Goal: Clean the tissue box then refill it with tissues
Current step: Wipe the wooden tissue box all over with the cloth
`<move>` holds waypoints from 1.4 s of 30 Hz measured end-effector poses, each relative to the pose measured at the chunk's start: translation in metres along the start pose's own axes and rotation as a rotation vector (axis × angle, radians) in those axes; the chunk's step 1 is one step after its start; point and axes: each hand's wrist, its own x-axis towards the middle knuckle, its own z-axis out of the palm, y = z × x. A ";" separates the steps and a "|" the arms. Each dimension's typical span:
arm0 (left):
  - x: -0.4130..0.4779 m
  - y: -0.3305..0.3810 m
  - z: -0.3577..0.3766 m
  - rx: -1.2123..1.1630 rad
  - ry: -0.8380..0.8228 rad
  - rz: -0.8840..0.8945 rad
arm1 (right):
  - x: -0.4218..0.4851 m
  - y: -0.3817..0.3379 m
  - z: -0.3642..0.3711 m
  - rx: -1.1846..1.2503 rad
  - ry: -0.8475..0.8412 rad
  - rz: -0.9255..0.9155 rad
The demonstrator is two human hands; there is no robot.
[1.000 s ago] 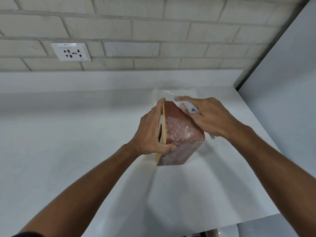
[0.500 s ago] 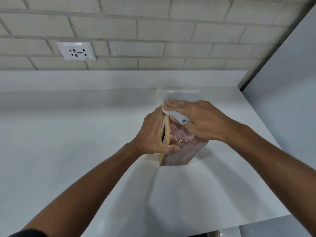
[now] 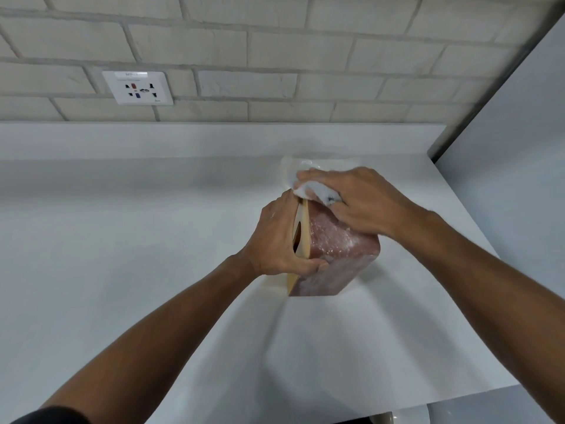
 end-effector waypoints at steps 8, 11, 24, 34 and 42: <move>-0.003 -0.002 -0.001 0.013 -0.023 -0.022 | -0.018 -0.011 0.001 0.000 0.008 -0.043; -0.004 0.000 0.001 -0.019 -0.007 -0.015 | -0.025 -0.009 0.000 0.003 0.022 -0.067; -0.005 0.005 -0.002 -0.025 -0.011 -0.023 | -0.029 -0.013 0.002 0.014 0.050 -0.113; -0.003 0.002 -0.002 0.049 -0.086 -0.090 | 0.003 0.013 0.001 0.136 0.081 0.229; -0.003 0.001 -0.001 0.008 -0.070 -0.093 | -0.038 0.022 0.009 0.075 0.102 0.116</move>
